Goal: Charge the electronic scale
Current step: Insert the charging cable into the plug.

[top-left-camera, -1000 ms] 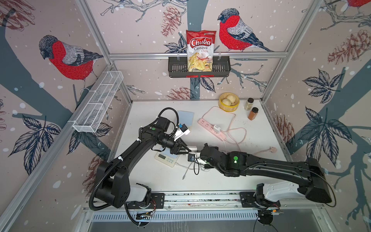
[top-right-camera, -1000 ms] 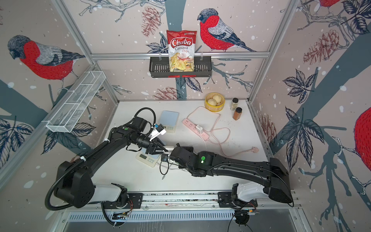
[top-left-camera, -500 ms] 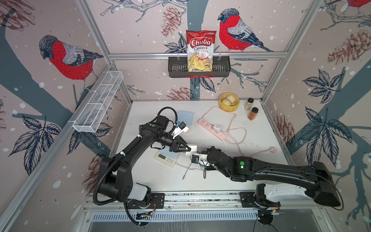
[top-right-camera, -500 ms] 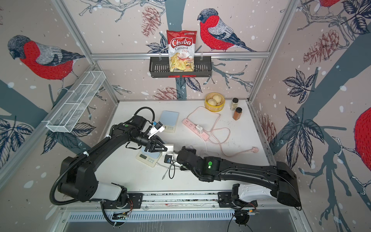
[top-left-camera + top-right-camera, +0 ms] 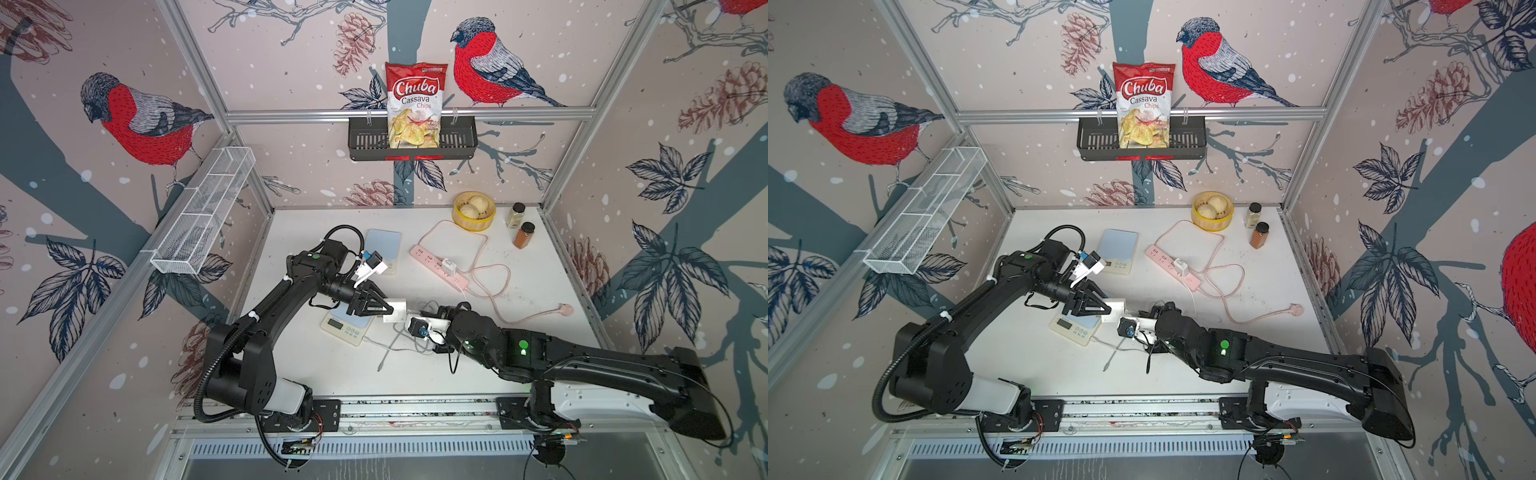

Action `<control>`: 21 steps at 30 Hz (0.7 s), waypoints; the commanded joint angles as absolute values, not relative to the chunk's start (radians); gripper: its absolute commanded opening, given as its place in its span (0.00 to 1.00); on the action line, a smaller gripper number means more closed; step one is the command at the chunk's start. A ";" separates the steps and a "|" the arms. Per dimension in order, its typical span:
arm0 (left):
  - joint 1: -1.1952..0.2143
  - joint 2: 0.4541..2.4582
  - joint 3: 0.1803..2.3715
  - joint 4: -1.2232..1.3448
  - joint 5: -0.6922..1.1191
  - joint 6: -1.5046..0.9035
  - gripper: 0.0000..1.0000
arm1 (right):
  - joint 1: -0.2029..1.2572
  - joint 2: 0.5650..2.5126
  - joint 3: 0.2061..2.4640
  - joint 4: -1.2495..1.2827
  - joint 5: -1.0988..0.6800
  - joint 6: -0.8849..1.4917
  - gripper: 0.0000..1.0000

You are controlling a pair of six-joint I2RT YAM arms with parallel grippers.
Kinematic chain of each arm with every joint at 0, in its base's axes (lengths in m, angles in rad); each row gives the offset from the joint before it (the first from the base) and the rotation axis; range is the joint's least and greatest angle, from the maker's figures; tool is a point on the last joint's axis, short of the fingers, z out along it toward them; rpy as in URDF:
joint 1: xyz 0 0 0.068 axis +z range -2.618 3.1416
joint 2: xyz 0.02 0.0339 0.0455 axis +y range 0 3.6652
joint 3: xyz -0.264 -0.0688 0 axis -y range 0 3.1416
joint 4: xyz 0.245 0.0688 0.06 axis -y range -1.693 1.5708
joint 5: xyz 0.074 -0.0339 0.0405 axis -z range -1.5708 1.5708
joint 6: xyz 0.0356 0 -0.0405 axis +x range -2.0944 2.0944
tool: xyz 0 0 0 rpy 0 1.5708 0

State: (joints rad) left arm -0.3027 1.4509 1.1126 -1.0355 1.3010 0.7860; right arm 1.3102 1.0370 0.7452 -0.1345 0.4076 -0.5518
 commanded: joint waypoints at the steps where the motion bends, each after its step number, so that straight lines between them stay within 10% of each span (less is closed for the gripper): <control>1: -0.300 1.454 1.127 -1.106 1.364 0.865 0.00 | 1.313 1.035 0.737 -0.092 0.392 -0.566 0.00; 21: -0.299 1.439 1.103 -1.146 1.410 0.918 0.00 | 1.355 1.061 0.739 -0.042 0.446 -0.717 0.00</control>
